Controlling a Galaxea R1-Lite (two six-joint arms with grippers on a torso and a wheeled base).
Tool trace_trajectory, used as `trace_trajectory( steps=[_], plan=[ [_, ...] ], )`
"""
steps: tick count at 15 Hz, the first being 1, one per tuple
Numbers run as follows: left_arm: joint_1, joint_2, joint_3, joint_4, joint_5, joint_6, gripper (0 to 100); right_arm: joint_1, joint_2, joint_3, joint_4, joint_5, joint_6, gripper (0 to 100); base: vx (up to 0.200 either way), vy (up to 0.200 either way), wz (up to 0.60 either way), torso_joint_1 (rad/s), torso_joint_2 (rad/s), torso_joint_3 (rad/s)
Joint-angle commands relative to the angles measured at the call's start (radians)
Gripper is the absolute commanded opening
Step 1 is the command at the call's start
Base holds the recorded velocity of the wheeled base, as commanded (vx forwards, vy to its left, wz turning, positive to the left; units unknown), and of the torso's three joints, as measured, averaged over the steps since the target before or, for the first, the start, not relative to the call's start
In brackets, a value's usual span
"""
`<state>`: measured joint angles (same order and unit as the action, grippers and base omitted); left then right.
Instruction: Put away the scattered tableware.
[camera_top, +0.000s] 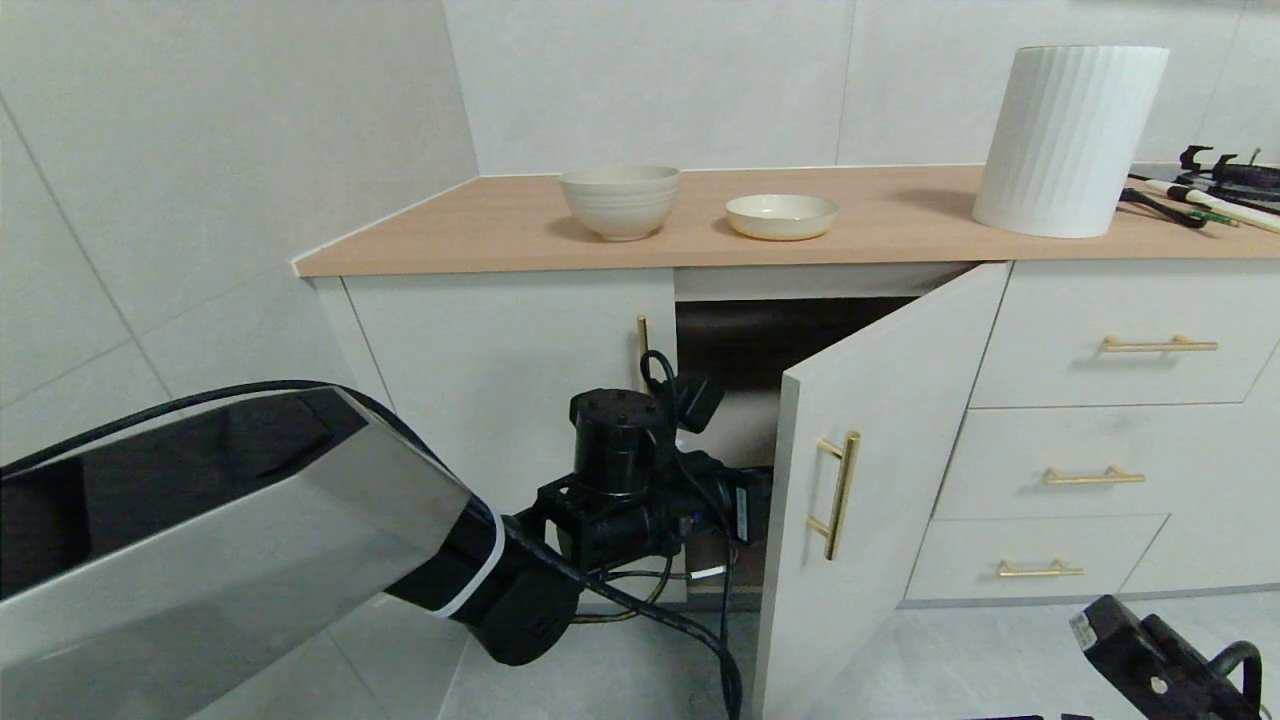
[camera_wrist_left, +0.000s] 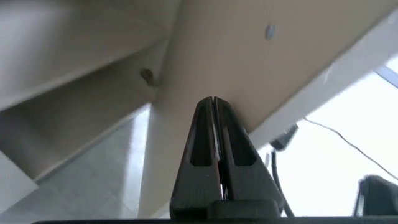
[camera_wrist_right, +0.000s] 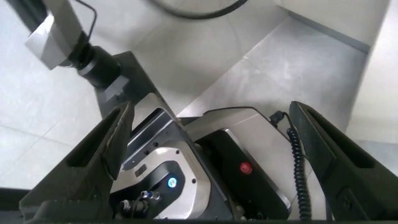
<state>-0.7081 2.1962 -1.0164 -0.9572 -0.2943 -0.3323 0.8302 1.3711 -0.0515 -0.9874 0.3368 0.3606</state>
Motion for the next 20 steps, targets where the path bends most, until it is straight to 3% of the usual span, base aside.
trace_trajectory(
  steps=[1,6,8,9,11,12,15,17,20],
  plan=[
    [-0.008,0.017,-0.027,0.005,0.004,-0.001,0,0.01,-0.009,-0.002,0.0,0.001,0.0,100,0.0,0.0,0.0,0.0,0.0,0.0],
    [-0.117,-0.001,-0.047,0.02,0.027,0.003,0,0.079,-0.112,-0.004,0.0,0.001,0.0,100,0.0,0.0,0.0,0.0,0.0,0.0],
    [-0.249,-0.059,-0.056,0.038,0.029,0.01,0,0.115,-0.195,-0.001,0.001,0.002,-0.005,100,0.0,0.0,0.0,0.0,0.0,0.0],
    [-0.3,-0.099,-0.036,0.048,0.029,0.03,0,0.118,-0.222,0.002,0.001,0.005,-0.028,100,0.0,0.0,0.0,0.0,0.0,0.0],
    [-0.309,-0.148,0.027,0.043,0.024,0.033,0,0.118,-0.242,0.004,0.003,0.007,-0.052,100,0.0,0.0,0.0,0.0,0.0,0.0],
    [-0.3,-0.168,0.053,0.041,0.024,0.033,0,0.118,-0.239,0.004,0.003,0.008,-0.052,100,0.0,0.0,0.0,0.0,0.0,0.0],
    [-0.125,-0.223,0.144,0.038,0.066,0.033,0,0.093,-0.198,-0.031,0.027,-0.009,-0.048,100,0.0,0.0,0.0,0.0,0.0,0.0],
    [-0.064,-0.265,0.19,0.031,0.11,0.033,0,0.038,-0.144,-0.099,0.066,-0.041,-0.049,100,0.0,0.0,0.0,0.0,0.0,0.0],
    [0.048,-0.429,0.315,0.022,0.179,0.038,0,-0.046,-0.001,-0.332,0.144,-0.199,-0.051,100,0.0,0.0,0.0,0.0,0.0,0.0]
  ],
)
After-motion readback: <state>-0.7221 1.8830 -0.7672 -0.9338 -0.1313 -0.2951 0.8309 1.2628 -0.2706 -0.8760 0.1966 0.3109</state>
